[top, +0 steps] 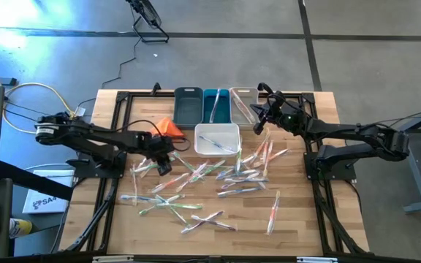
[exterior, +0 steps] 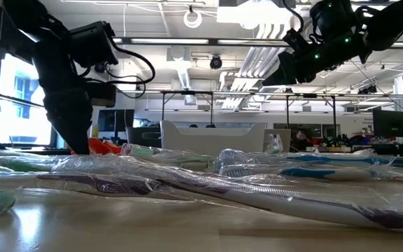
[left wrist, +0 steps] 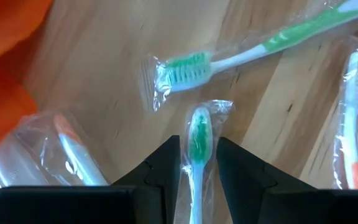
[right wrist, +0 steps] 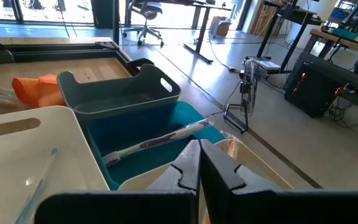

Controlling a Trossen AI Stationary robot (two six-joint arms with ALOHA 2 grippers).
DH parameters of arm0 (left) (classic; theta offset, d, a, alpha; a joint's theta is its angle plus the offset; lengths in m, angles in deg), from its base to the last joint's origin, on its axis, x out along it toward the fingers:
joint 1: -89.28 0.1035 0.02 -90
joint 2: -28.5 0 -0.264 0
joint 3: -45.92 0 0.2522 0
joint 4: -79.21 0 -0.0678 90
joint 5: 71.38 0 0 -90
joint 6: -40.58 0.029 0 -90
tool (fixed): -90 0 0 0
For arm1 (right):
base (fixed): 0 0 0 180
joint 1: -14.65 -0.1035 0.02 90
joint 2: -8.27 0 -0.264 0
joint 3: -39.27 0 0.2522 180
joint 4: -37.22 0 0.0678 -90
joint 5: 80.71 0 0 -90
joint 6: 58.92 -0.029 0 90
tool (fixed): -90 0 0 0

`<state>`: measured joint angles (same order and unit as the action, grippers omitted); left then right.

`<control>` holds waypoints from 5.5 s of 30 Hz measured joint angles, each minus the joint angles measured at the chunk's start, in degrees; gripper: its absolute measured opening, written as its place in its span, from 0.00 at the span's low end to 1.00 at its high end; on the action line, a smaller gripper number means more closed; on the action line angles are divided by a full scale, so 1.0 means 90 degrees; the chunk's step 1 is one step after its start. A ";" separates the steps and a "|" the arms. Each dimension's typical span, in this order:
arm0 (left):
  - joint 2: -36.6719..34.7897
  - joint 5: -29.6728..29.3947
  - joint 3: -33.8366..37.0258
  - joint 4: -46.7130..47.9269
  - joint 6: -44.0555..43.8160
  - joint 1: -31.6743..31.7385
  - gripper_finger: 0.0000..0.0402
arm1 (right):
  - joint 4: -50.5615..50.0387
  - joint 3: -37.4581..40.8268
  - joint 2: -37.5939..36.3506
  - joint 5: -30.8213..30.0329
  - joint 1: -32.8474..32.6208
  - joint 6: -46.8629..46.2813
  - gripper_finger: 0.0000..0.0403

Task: Pick & Place Toothbrushes
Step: Put the green toothbrush into the dark blue bin

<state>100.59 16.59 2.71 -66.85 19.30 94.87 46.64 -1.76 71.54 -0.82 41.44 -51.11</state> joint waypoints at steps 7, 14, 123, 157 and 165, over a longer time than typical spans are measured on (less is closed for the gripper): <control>0.0296 -0.0002 -0.0024 -0.0024 -0.0024 0.0000 0.25 | -0.0002 0.0000 0.0002 -0.0002 0.0000 0.0005 0.01; 0.0283 0.0086 -0.0022 -0.0037 -0.0024 0.0002 0.10 | -0.0047 0.0000 0.0002 0.0001 0.0000 0.0007 0.01; 0.1568 0.0158 -0.2975 -0.3852 0.1045 0.3878 0.00 | -0.0367 0.0000 0.0000 -0.0002 -0.0002 0.0333 0.01; 0.2247 -0.0187 -0.2970 -0.3294 0.0535 0.3878 0.00 | -0.0375 0.0000 0.0001 -0.0002 -0.0005 0.0308 0.01; 0.2247 -0.0194 -0.2970 -0.3276 0.0308 0.3878 0.03 | -0.0435 0.0000 0.0002 -0.0002 -0.0005 0.0308 0.01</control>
<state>120.81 14.85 -24.02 -96.33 22.08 129.77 42.73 -1.76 71.56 -0.84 41.39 -48.33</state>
